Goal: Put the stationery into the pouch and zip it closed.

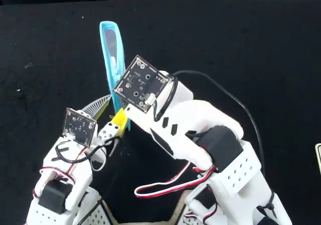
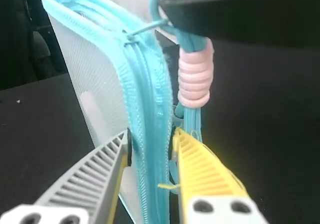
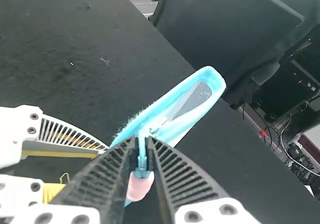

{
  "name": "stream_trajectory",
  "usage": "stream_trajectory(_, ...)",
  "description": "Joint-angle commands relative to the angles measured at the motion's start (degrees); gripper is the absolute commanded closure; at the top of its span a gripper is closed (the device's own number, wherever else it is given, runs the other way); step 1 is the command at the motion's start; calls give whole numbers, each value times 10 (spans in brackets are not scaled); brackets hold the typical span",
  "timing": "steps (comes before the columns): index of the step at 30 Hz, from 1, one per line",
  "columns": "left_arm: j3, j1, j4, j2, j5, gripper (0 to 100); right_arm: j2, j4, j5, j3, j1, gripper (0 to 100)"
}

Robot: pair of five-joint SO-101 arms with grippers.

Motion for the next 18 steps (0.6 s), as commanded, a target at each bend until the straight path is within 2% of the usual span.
stream_trajectory(1,4,1,-25,0,-2,855,0,-11,4,-7,8,988)
stream_trajectory(4,5,1,-20,0,-2,865,0,-11,4,-7,10,988)
stream_trajectory(6,3,1,-19,0,-4,912,0,-11,4,-7,10,988)
stream_trajectory(9,2,2,-19,0,-57,974,0,-11,4,-7,11,988)
stream_trajectory(14,-7,2,-18,0,-81,970,-1,-11,5,-7,11,988)
stream_trajectory(18,-50,2,33,0,-82,970,-4,-10,5,-7,11,988)
